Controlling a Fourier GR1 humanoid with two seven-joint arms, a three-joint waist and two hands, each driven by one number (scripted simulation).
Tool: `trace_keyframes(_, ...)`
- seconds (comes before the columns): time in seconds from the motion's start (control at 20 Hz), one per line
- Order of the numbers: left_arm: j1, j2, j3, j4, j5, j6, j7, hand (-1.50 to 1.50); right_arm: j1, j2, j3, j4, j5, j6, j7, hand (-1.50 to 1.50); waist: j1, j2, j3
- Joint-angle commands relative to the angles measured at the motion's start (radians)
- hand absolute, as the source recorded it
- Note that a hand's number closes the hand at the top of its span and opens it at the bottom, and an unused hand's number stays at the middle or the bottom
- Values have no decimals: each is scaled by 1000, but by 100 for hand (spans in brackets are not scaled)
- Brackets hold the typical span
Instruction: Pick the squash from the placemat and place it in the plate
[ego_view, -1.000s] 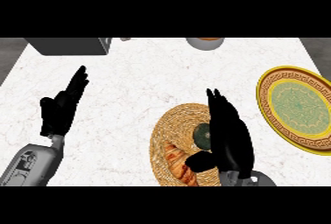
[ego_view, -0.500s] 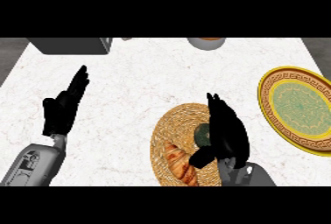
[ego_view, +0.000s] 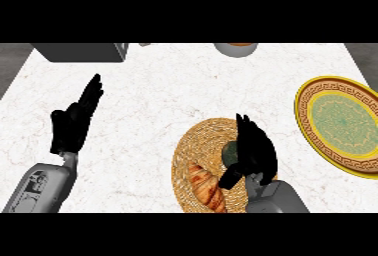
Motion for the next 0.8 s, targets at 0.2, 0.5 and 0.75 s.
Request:
trace_keyframes(0.2,-7,-14,53,-46,-18,-46,51,0,-18,23,-57,184,17,-30,-61,-150,2,0,0)
trace_keyframes(0.5,38,-34,90,-24,-51,-85,-5,0,8,24,-15,178,84,-109,-93,150,1,0,0)
trace_keyframes(0.75,47,-70,84,-51,-95,-81,17,0,-1,14,-83,219,131,-137,-175,150,1,0,0)
